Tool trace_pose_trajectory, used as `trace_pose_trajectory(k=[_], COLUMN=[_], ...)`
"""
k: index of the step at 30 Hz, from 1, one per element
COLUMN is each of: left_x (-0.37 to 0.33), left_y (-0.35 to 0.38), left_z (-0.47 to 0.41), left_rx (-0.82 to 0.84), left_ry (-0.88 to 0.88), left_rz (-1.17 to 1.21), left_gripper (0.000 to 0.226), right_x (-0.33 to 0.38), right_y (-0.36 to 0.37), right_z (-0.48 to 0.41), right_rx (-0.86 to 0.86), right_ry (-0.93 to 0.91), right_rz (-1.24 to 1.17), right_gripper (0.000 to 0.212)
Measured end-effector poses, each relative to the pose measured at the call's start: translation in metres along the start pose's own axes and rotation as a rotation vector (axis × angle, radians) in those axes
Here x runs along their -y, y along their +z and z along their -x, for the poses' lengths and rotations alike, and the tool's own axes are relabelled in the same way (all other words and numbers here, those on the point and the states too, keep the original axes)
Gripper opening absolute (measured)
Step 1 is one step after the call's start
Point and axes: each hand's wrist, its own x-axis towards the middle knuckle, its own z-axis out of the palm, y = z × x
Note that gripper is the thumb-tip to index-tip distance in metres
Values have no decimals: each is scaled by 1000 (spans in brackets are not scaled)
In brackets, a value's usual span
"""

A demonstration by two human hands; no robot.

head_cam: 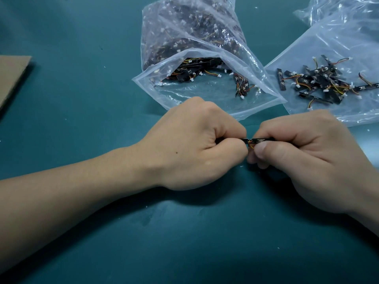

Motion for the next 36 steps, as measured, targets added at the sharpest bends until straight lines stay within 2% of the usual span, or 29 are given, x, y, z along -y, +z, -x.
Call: trace_pose_trajectory(k=[7, 12, 23, 36], left_x=[0, -1, 0, -1], left_y=[1, 0, 1, 1], left_z=[0, 1, 1, 0], left_rx=[-8, -16, -8, -22], left_ry=[16, -2, 4, 11], left_rz=[1, 24, 10, -3], left_gripper=[30, 28, 29, 32], right_x=[0, 2, -1, -2], right_y=[0, -1, 0, 0], right_z=[1, 1, 1, 0], right_rx=[-10, -11, -8, -9], right_ry=[-2, -9, -12, -42], right_rz=[19, -6, -18, 34], right_gripper=[34, 25, 33, 30])
